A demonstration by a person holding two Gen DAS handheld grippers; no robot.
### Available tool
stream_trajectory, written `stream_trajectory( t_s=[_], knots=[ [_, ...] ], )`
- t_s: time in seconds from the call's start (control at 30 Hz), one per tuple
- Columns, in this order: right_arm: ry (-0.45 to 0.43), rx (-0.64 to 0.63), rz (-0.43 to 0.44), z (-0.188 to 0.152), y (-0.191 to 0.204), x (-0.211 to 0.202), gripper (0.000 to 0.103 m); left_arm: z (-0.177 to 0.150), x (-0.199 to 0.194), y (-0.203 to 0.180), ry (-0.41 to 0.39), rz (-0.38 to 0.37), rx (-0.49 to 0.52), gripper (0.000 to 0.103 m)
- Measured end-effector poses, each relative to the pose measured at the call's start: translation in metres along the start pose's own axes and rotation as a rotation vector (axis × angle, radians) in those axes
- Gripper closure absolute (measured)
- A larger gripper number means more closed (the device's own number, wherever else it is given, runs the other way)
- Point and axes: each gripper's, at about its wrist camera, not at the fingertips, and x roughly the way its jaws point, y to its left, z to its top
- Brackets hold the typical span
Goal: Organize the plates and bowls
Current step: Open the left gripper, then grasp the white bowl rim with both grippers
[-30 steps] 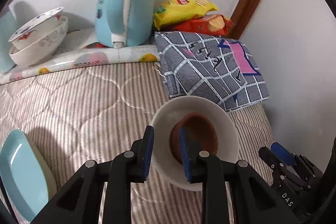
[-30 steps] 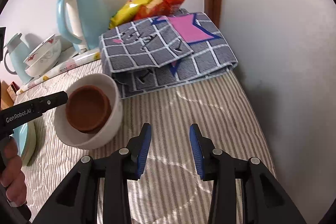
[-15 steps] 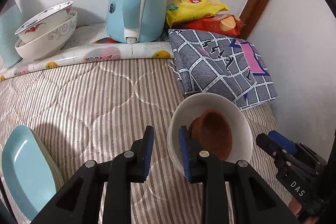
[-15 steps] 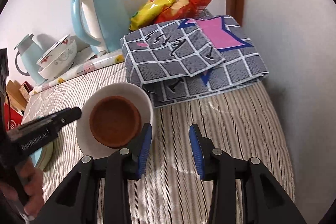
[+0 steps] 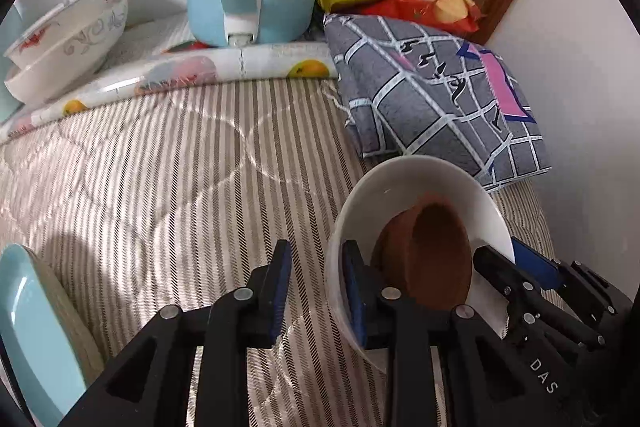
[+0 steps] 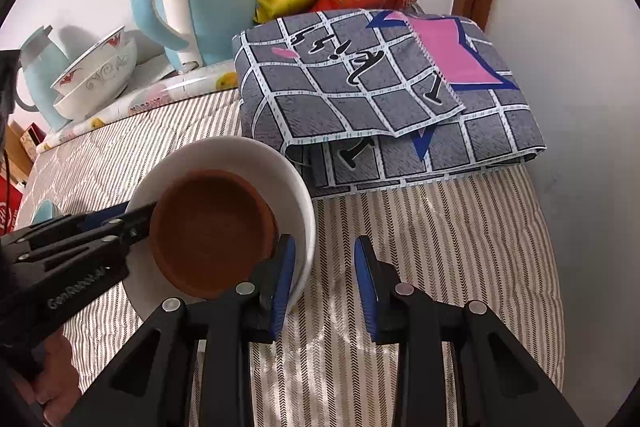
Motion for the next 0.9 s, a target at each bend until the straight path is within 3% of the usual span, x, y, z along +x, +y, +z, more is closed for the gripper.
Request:
stream_trajectory(
  t_s=[0.27, 0.43, 0.57, 0.7, 0.9],
  knots=[
    [0.030, -0.017, -0.037, 0.003, 0.005, 0.012, 0.073, 0.001, 0.014, -0.002, 0.030, 0.002, 0.008, 0.075],
    [0.027, -0.014, -0.039, 0.003, 0.005, 0.015, 0.072, 0.001, 0.019, 0.004, 0.027, -0.012, -0.018, 0.060],
    [0.031, -0.012, -0.033, 0.002, 0.003, 0.016, 0.069, 0.001, 0.021, 0.008, 0.024, -0.033, -0.036, 0.058],
    [0.039, 0.009, -0.024, 0.003, 0.000, 0.017, 0.064, -0.003, 0.021, 0.013, 0.004, -0.044, -0.050, 0.059],
    [0.037, 0.048, 0.013, 0.000, -0.008, 0.018, 0.064, -0.003, 0.018, 0.007, 0.006, -0.076, -0.038, 0.079]
  ],
)
